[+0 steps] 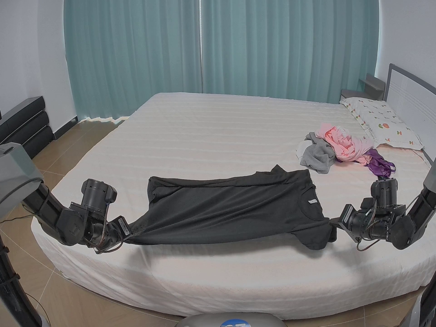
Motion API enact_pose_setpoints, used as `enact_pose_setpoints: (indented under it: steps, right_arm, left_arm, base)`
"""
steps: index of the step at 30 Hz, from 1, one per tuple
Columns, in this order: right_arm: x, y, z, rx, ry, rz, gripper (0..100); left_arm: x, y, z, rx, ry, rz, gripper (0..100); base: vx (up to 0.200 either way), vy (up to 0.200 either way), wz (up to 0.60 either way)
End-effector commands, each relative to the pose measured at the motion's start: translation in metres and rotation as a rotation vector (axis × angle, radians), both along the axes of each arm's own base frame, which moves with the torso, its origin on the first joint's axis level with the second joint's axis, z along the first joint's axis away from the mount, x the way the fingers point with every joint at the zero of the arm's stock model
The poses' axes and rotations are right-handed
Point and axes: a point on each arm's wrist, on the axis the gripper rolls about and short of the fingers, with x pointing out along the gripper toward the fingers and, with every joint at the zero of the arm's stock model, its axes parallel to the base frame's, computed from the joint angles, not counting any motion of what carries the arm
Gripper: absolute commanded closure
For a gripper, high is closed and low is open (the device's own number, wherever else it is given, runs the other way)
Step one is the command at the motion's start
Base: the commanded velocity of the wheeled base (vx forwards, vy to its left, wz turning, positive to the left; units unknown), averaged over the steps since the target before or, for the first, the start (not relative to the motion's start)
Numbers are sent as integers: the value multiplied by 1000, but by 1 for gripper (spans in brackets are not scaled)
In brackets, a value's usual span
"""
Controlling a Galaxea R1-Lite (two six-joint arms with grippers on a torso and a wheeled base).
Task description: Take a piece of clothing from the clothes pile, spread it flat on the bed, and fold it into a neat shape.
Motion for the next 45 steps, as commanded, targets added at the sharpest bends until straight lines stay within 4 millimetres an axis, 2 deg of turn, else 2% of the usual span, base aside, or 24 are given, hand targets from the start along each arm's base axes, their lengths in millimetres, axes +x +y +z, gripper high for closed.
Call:
enact_pose_setpoints:
  steps: [1,6,12,20,21,27,33,38,44,45]
  right_arm:
    - [-26,4,-6,-29,48,84,100]
    - [-43,5,-23,-105,111,171,100]
    - [-58,20,-40,-141,191,266,100]
    - [-55,25,-57,-162,248,296,100]
    - [-55,25,-58,-164,252,297,0]
    - [-48,24,-63,-159,248,281,0]
    - [-30,12,-61,-174,210,199,0]
    - [-12,2,-70,-200,212,129,0]
    - [2,1,-82,-220,212,94,0]
    - [5,0,-82,-218,205,91,100]
  left_arm:
    - [-7,11,12,8,6,13,100]
    - [-15,12,4,16,62,2,100]
    - [-22,11,-10,33,121,-18,100]
    - [-26,11,-27,46,191,-25,100]
    - [-26,10,-28,46,196,-28,100]
    - [-25,5,-38,52,229,-45,100]
    - [-24,4,-36,52,218,-47,100]
    - [-22,5,-35,50,209,-41,100]
    - [-19,5,-33,47,195,-38,100]
    - [-18,5,-32,47,194,-37,100]
  base:
    - [0,0,0]
    - [0,0,0]
    - [0,0,0]
    - [0,0,0]
    - [0,0,0]
    - [0,0,0]
    - [0,0,0]
    - [0,0,0]
    - [0,0,0]
    - [0,0,0]
